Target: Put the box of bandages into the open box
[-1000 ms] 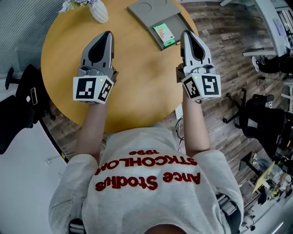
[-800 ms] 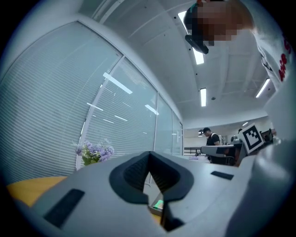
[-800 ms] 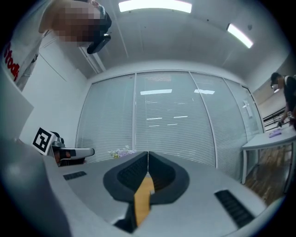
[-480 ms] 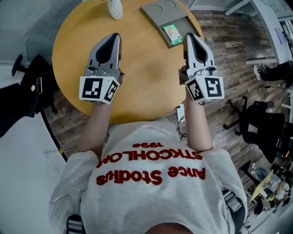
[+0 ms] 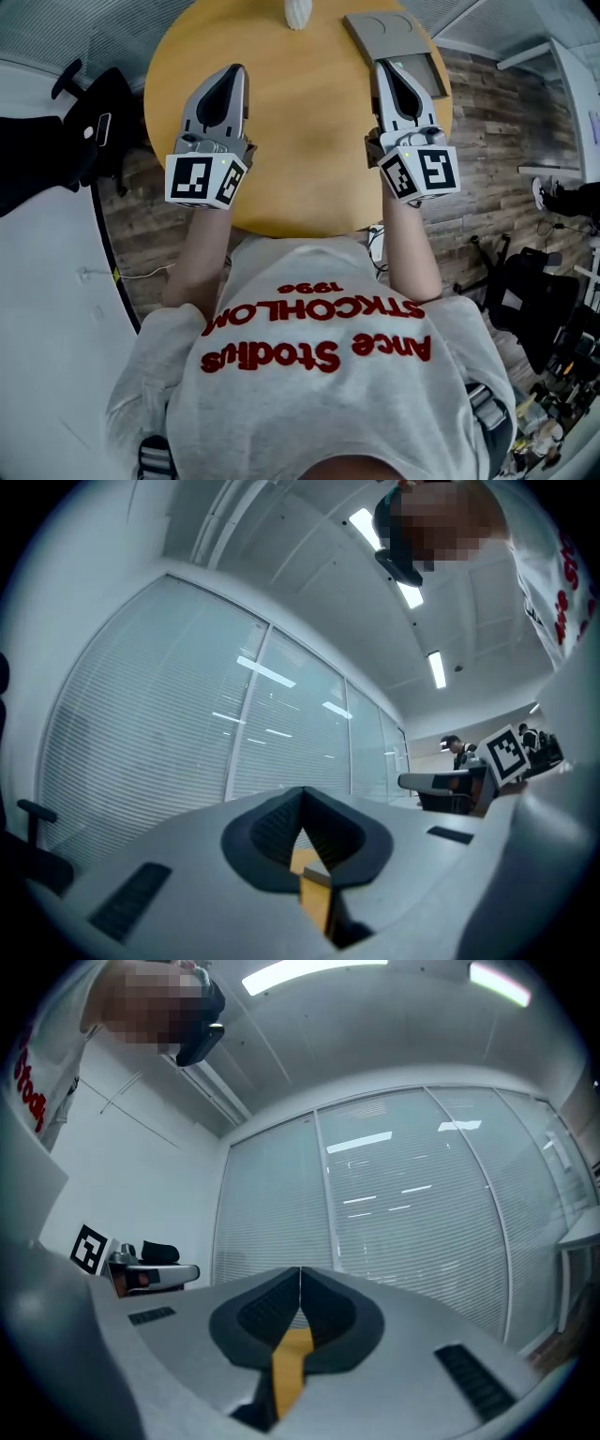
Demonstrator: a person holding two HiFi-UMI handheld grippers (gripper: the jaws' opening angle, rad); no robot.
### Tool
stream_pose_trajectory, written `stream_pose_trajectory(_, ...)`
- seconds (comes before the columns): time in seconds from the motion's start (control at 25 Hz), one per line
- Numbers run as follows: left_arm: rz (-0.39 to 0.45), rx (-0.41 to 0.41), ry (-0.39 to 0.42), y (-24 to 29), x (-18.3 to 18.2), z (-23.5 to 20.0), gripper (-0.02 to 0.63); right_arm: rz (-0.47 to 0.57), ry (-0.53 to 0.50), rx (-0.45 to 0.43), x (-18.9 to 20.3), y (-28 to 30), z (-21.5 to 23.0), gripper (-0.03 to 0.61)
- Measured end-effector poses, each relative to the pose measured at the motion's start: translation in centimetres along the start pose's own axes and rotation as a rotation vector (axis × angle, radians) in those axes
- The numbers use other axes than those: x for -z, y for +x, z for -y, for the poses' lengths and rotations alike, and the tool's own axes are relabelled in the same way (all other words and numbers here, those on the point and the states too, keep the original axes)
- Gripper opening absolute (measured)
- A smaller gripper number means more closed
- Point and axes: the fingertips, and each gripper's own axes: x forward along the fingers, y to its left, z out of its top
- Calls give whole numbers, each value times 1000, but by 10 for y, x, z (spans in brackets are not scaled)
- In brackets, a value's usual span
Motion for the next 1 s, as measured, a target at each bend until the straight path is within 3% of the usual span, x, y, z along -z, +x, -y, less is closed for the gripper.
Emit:
stream_pose_trajectory(0.36,7,-135,19,-48,-6,-39,3,14,12,-118,3,26,-51,9)
stream_pose_trajectory(1.0,14,-123,4,-58,-7,-33,3,-9,12,-89,7,12,-59,8)
